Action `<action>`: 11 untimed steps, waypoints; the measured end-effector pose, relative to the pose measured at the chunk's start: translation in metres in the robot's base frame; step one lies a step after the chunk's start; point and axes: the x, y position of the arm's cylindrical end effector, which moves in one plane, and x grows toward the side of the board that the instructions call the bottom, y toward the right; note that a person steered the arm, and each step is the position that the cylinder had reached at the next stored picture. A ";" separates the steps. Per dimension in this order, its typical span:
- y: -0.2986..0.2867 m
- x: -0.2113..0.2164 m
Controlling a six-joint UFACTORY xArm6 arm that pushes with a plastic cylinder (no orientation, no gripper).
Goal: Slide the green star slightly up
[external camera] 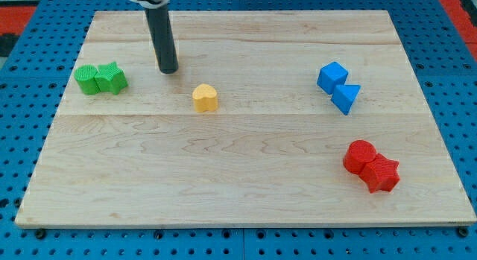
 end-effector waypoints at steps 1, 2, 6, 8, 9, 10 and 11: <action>0.017 -0.006; -0.010 -0.032; -0.060 0.071; -0.098 0.059; -0.097 0.047; -0.092 0.042; -0.058 0.026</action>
